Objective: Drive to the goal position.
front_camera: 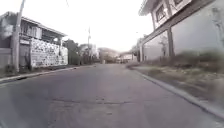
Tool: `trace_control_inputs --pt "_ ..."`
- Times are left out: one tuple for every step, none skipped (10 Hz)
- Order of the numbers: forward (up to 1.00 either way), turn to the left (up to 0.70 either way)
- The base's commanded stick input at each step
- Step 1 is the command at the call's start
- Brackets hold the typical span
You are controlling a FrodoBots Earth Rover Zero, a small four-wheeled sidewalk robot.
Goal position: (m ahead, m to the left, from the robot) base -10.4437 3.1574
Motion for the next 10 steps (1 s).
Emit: trace_control_inputs --pt "1.00 0.00" --pt "1.00 0.00" --pt "1.00 0.00" --pt "1.00 0.00" --pt "1.00 0.00" --pt "1.00 0.00" --pt "1.00 0.00" --pt "1.00 0.00" --pt "1.00 0.00" --pt "1.00 0.00"
